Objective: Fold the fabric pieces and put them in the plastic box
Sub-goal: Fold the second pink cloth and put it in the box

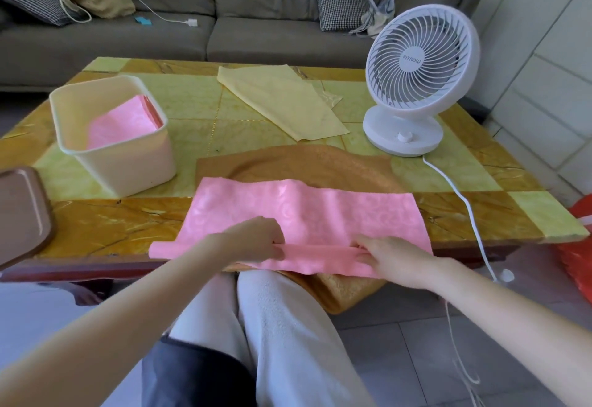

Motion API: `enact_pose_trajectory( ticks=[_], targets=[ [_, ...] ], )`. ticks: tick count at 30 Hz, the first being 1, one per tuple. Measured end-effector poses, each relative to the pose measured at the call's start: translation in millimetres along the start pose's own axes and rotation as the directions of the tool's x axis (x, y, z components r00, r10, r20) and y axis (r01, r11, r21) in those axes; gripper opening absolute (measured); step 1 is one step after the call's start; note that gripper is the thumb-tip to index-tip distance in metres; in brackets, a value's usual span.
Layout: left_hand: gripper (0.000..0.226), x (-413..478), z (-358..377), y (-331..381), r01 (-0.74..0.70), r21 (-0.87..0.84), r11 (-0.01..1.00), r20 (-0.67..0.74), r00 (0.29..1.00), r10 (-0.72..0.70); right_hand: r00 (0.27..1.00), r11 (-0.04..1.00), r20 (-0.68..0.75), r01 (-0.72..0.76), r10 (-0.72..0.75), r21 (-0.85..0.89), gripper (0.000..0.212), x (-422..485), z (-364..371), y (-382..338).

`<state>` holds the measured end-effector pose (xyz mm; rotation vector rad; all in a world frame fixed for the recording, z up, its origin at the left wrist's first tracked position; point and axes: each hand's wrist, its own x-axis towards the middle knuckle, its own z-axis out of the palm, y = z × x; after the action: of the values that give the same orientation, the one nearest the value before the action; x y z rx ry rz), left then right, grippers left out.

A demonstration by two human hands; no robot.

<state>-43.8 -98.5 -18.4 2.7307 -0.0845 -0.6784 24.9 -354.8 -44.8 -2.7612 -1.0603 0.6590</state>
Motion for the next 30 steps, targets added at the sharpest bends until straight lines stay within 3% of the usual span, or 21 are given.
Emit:
enact_pose_trajectory(
  ticks=[2,5,10,12,17,23,30],
  targets=[
    [0.019,8.7,-12.5,-6.9,0.036,-0.009,0.999,0.035,0.999,-0.036,1.000,1.000,0.005,-0.009,0.009,-0.023,0.019,7.8,-12.5,5.1],
    [0.034,21.1,-31.5,-18.4,0.062,0.041,0.997,-0.043,0.997,-0.060,0.992,0.996,-0.120,-0.051,0.042,-0.072,0.038,24.6,-32.2,9.0],
    [0.021,47.4,-46.8,-25.2,0.166,0.073,0.983,-0.303,0.943,-0.137,0.929,0.978,-0.361,-0.148,0.085,-0.148,0.024,61.5,-54.8,11.4],
    [0.023,62.1,-42.6,-25.3,0.220,0.110,0.969,-0.343,0.924,-0.171,0.908,0.952,-0.396,-0.228,0.133,-0.204,0.021,77.5,-54.0,12.6],
    [0.033,95.4,-31.3,-32.8,0.233,0.147,0.961,-0.337,0.925,-0.173,0.910,0.900,-0.308,-0.358,0.277,-0.249,0.027,107.3,-34.0,15.2],
    [0.038,108.9,-27.8,-47.4,0.103,0.089,0.991,-0.208,0.975,-0.083,0.949,0.976,-0.242,-0.217,0.202,-0.035,0.038,117.3,-28.4,13.8],
    [0.029,113.4,-40.8,-52.1,0.102,0.090,0.991,-0.216,0.973,-0.080,0.936,0.978,-0.293,-0.206,0.198,0.001,0.028,129.5,-34.3,12.4]
  ],
)
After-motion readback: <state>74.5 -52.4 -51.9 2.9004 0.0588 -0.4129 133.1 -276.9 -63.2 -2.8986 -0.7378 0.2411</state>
